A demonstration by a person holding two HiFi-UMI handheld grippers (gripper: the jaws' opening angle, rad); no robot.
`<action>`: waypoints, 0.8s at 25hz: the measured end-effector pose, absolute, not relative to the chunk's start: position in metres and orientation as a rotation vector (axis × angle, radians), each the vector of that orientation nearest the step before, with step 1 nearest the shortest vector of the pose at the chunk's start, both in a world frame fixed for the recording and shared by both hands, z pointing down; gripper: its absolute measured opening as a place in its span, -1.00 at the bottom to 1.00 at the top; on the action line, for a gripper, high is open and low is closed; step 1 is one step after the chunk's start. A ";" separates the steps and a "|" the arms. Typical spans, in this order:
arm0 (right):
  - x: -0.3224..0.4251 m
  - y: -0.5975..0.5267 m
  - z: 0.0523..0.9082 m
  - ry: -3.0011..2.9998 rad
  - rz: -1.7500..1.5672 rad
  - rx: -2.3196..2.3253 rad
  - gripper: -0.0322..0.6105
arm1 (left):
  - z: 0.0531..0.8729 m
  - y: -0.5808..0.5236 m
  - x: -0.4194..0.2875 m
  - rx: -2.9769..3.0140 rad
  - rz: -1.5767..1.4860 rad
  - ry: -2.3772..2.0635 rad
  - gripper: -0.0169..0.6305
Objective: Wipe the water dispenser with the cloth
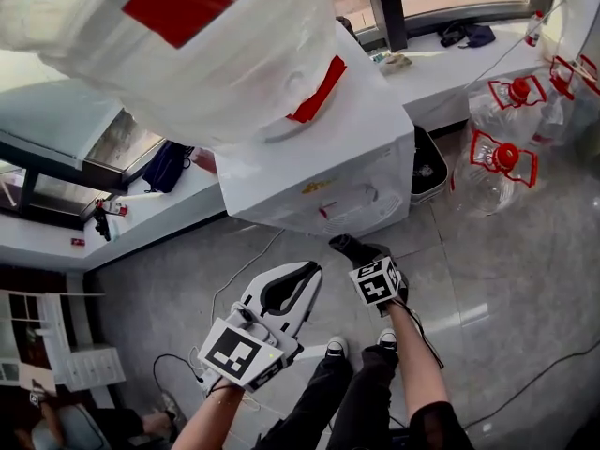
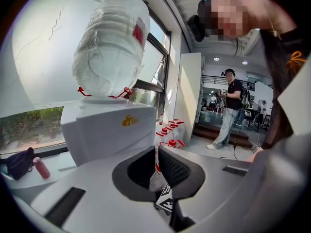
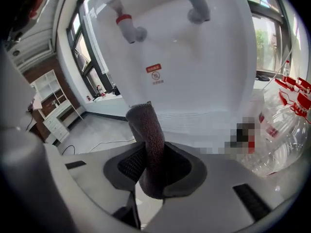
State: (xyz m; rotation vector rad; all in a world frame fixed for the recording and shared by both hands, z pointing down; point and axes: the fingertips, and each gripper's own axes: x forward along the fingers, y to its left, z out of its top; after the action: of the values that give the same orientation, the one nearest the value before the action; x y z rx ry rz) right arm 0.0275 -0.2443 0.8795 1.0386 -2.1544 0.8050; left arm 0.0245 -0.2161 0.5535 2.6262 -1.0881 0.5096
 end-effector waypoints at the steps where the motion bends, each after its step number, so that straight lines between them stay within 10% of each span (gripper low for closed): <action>1: 0.023 -0.245 0.883 -2.153 0.807 1.034 -0.57 | 0.555 -0.216 0.023 2.624 0.516 -1.091 -0.88; 20: 0.176 -0.301 0.906 -1.889 0.881 1.378 -0.57 | 0.559 -0.218 0.036 2.631 0.557 -1.088 -0.88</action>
State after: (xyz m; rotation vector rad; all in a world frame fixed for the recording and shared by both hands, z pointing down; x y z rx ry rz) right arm 0.1765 -0.3008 0.9064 1.3780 -1.8891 0.8808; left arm 0.0362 -0.2179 0.5593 2.6315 -1.0885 0.5574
